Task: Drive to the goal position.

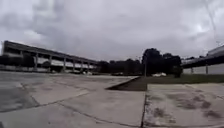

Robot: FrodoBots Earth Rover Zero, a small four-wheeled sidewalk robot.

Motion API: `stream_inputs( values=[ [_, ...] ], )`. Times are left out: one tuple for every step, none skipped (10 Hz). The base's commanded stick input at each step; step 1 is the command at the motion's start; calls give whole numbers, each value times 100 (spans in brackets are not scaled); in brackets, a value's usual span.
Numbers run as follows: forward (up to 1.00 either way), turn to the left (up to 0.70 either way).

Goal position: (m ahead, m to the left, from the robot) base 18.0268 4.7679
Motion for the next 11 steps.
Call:
stream_inputs(
  values=[
    [50, 50],
    [50, 50],
    [50, 50],
    [50, 50],
    [50, 50],
    [50, 37],
    [50, 0],
    [50, 0],
    [50, 0],
    [50, 0],
    [50, 0]
  ],
)
